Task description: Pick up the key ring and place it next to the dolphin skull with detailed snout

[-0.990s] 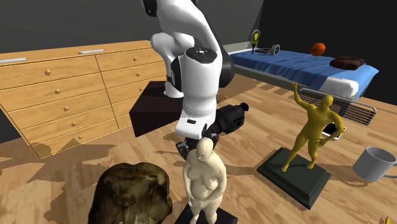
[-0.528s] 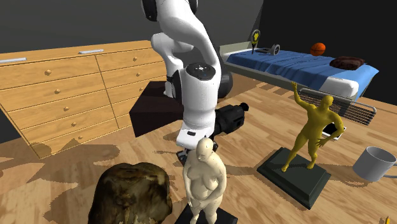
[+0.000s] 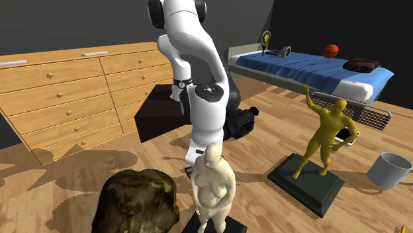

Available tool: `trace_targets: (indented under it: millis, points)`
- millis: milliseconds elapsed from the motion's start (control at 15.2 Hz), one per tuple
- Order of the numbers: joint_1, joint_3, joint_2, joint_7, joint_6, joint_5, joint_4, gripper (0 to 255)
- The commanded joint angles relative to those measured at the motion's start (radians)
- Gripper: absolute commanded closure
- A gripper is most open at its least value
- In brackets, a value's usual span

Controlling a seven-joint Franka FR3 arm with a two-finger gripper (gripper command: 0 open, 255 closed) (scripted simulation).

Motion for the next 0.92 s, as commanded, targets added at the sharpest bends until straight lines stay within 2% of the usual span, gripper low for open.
trace_targets:
  millis: [0, 660, 726, 858]
  points:
    - [0.002, -0.003, 0.023, 0.001, 0.013, -0.002, 0.010, 255]
    - [0.004, -0.005, 0.040, 0.002, 0.024, -0.004, 0.016, 255]
    - [0.004, -0.005, 0.040, 0.002, 0.024, -0.004, 0.016, 0]
    - [0.004, -0.005, 0.040, 0.002, 0.024, -0.004, 0.016, 0]
